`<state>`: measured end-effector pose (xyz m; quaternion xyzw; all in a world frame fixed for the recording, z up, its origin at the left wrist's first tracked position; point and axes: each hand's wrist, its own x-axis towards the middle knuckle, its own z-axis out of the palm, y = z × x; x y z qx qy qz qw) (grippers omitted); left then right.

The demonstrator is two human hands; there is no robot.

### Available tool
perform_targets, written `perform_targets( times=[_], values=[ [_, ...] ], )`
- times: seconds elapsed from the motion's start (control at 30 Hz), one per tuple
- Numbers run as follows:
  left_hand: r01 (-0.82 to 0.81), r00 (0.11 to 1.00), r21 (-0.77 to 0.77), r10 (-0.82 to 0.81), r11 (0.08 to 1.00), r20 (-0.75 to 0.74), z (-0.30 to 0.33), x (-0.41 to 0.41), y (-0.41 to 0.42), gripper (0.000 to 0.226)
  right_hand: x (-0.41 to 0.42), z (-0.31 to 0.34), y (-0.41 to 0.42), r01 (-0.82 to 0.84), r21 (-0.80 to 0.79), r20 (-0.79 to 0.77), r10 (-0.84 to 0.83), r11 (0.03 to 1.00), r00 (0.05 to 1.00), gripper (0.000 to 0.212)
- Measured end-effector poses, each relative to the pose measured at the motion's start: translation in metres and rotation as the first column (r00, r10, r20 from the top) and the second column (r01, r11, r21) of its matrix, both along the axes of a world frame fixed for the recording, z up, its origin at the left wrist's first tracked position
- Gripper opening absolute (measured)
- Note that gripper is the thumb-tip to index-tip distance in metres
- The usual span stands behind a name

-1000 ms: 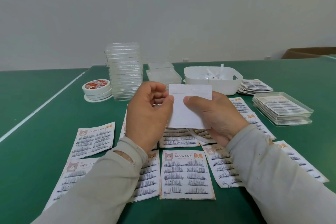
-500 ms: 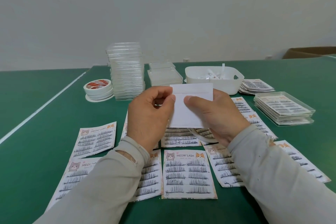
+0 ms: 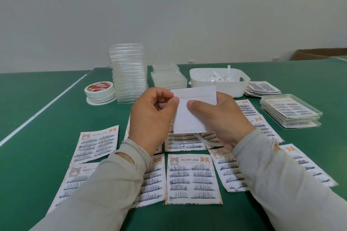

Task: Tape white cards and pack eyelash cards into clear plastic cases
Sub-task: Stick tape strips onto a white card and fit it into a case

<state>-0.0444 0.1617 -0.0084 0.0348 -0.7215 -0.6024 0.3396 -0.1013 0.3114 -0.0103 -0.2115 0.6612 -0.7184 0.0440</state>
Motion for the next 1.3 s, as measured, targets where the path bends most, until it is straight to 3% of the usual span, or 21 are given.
perform_targets(
  times=[0.47, 0.8, 0.93, 1.03, 1.1, 1.2, 1.3],
  values=[
    [-0.031, 0.999, 0.006, 0.031, 0.999, -0.013, -0.0016, -0.0006, 0.0010, 0.016, 0.0023, 0.0031, -0.0007, 0.000, -0.002, -0.030, 0.000, 1.000, 1.000, 0.018],
    [-0.023, 1.000, 0.011, 0.022, 1.000, 0.017, -0.0014, -0.0027, -0.0016, 0.010, 0.0059, 0.0059, -0.0009, 0.077, 0.089, -0.191, -0.059, 0.993, 0.980, 0.016],
    [-0.034, 0.999, -0.130, 0.038, 0.991, 0.026, -0.0036, -0.0028, -0.0016, 0.010, 0.0073, 0.0054, -0.0025, 0.115, 0.116, -0.255, -0.082, 0.987, 0.964, 0.019],
    [-0.103, 0.995, -0.322, 0.099, 0.941, -0.031, -0.0041, -0.0004, -0.0010, 0.017, 0.0070, 0.0051, -0.0034, 0.142, 0.109, -0.278, -0.107, 0.984, 0.955, 0.019],
    [-0.142, 0.990, -0.364, 0.127, 0.921, -0.063, -0.0029, 0.0007, -0.0005, 0.017, 0.0066, 0.0051, -0.0035, 0.141, 0.099, -0.286, -0.108, 0.985, 0.952, 0.021],
    [-0.182, 0.982, -0.295, 0.156, 0.938, -0.108, -0.0018, 0.0002, -0.0024, 0.020, 0.0045, 0.0034, -0.0032, 0.119, 0.079, -0.236, -0.097, 0.990, 0.967, 0.012],
    [-0.106, 0.990, -0.102, 0.095, 0.989, -0.101, -0.0017, -0.0022, -0.0037, 0.023, 0.0028, 0.0019, -0.0015, 0.078, 0.047, -0.134, -0.071, 0.996, 0.988, 0.006]
  ],
)
